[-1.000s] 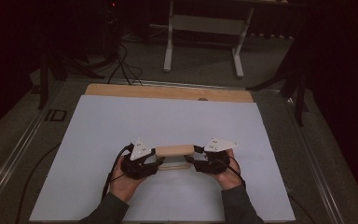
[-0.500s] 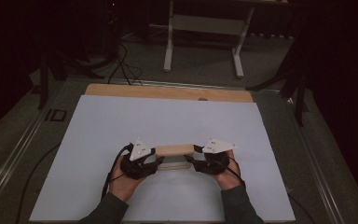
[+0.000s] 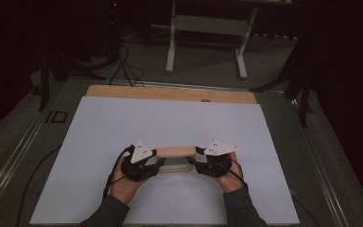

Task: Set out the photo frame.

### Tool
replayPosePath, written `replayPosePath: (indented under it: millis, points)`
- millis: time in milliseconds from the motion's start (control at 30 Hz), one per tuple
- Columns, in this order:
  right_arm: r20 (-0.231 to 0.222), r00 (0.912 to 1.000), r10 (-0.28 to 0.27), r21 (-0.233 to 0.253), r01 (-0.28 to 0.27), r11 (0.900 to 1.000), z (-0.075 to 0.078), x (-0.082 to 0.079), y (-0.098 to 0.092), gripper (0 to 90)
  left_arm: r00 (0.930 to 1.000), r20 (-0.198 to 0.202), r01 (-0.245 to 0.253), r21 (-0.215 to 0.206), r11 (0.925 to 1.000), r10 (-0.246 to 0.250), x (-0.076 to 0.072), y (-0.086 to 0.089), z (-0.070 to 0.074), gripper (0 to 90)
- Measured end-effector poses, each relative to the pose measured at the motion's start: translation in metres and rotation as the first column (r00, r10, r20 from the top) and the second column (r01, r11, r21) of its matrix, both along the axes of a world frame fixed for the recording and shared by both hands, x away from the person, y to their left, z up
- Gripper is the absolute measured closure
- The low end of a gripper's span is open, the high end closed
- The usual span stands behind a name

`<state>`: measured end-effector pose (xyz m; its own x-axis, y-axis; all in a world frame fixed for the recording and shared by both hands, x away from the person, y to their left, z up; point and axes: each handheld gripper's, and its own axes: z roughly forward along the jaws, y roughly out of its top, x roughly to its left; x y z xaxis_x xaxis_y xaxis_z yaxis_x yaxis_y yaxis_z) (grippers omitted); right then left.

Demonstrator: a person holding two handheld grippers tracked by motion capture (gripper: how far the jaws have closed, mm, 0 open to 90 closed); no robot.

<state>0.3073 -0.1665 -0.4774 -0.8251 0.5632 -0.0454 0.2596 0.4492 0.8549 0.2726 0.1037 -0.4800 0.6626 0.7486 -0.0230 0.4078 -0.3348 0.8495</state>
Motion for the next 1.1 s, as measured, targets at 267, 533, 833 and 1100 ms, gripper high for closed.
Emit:
replayPosePath:
  millis: [267, 533, 833, 1100]
  points:
    - [0.003, 1.0, 0.005, -0.008, -0.005, 1.0, 0.002, 0.002, 0.002, 53.4, 1.0, -0.007, 0.0, -0.005, 1.0, -0.001, 0.002, 0.003, 0.001, 56.1]
    - [0.013, 0.9999, 0.005, -0.017, -0.005, 1.0, 0.004, 0.006, 0.01, 53.4, 0.9999, -0.01, -0.003, -0.006, 1.0, 0.003, 0.007, 0.009, 0.002, 55.9]
    - [0.011, 0.9999, -0.001, -0.018, 0.002, 1.0, 0.005, 0.01, 0.016, 53.5, 1.0, -0.006, 0.0, -0.004, 1.0, 0.0, 0.013, 0.015, 0.002, 55.8]
    - [0.014, 0.9999, -0.002, -0.024, 0.002, 1.0, 0.006, 0.016, 0.022, 53.8, 0.9999, 0.008, 0.007, 0.017, 0.9998, -0.007, 0.019, 0.02, 0.005, 55.7]
